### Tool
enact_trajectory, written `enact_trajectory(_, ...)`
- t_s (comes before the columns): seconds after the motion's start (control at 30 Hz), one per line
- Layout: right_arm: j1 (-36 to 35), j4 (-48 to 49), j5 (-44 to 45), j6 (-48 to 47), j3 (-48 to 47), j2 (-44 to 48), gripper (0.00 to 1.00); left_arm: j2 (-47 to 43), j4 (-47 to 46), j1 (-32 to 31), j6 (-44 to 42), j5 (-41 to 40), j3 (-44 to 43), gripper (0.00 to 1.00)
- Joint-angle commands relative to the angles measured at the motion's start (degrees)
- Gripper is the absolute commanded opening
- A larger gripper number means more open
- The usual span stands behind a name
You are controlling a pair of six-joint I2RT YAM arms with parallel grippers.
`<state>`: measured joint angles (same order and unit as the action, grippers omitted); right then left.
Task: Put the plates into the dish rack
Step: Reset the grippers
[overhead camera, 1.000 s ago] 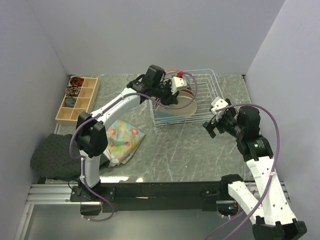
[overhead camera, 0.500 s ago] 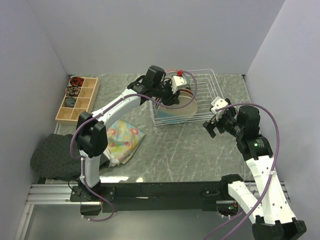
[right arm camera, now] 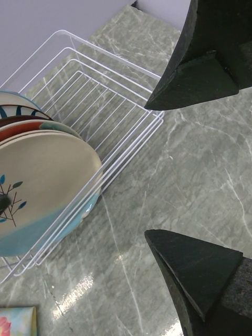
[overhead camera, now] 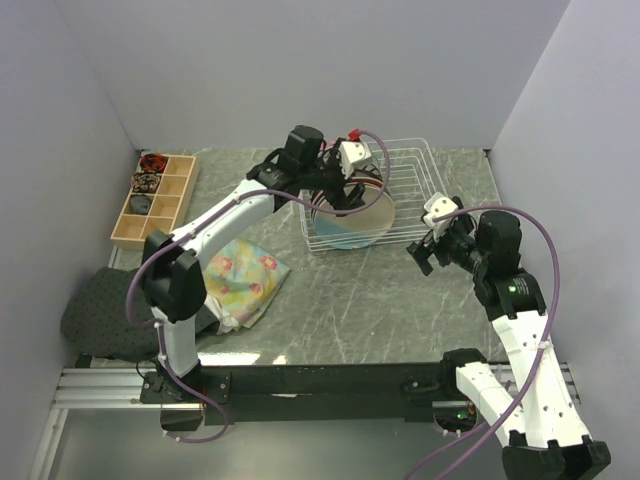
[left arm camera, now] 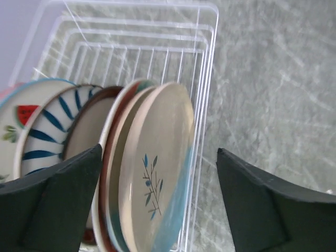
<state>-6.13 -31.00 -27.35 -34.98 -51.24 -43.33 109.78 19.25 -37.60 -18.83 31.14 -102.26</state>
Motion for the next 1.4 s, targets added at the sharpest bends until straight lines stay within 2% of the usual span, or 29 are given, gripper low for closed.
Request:
enact_trajectory(0.0, 0.94, 0.42, -1.47, 0.35, -0.35, 0.00, 1.00, -10.70, -6.23, -0.10, 2.30, -1.33, 1.97, 0.98)
enact_trajectory(0.27, 3.23, 2.34, -0.69, 1.84, 0.18, 0.35, 1.00, -19.41, -7.64, 0.69, 5.73, -6.08, 6.27, 0.99)
enact_trajectory(0.37, 5.16, 8.03, 4.40, 7.54, 1.06, 0.88, 1.00, -25.37, -10.09, 1.92, 12.74, -10.55, 12.22, 1.00)
enact_trajectory(0.4, 7.43, 9.46, 8.07, 12.08, 1.23, 1.14, 1.00, -27.23, -10.54, 2.36, 15.55, -12.57, 14.35, 0.99)
enact_trajectory(0.43, 8.49, 11.04, 10.72, 15.61, 1.67, 1.75, 1.00, -29.16, -10.46, 3.67, 22.36, -16.77, 16.28, 0.99)
enact_trajectory(0.5, 11.47, 14.57, 18.69, 26.91, 2.29, 3.07, 1.00, -35.31, -9.49, 6.04, 28.29, -18.82, 23.48, 1.00)
enact_trajectory(0.53, 12.62, 14.13, 18.31, 27.94, 1.94, 3.34, 1.00, -37.68, -9.49, 10.49, 34.41, -18.57, 26.55, 0.99)
enact_trajectory(0.6, 13.51, 12.46, 20.83, 32.22, 1.94, 4.74, 1.00, -45.50, -10.19, 15.95, 39.29, -15.94, 37.01, 0.99)
enact_trajectory(0.63, 13.60, 12.46, 26.24, 33.91, 2.72, 5.36, 1.00, -48.49, -10.11, 20.94, 41.83, -15.93, 40.44, 1.00)
enact_trajectory(0.67, 13.69, 13.07, 28.65, 34.88, 3.08, 5.88, 1.00, -54.17, -9.84, 22.65, 41.94, -19.32, 45.86, 0.99)
enact_trajectory(0.73, 13.69, 13.43, 35.48, 38.40, 3.78, 7.03, 1.00, -59.74, -7.91, 24.07, 39.16, -25.21, 49.77, 1.00)
enact_trajectory(0.8, 13.69, 13.43, 38.24, 39.20, 3.61, 7.12, 1.00, -66.51, -6.33, 24.07, 38.17, -34.42, 53.99, 0.99)
enact_trajectory(0.9, 13.69, 13.16, 41.67, 39.81, 3.96, 7.56, 1.00, -73.02, -6.06, 24.07, 37.11, -40.08, 58.48, 0.99)
enact_trajectory(1.03, 13.69, 14.48, 43.61, 41.04, 6.67, 9.40, 1.00, -77.87, -7.38, 24.07, 36.59, -41.24, 63.57, 1.00)
enact_trajectory(1.37, 13.69, 14.92, 43.44, 42.81, 8.97, 11.78, 1.00, -80.24, -6.15, 24.07, 34.83, -40.45, 63.41, 0.99)
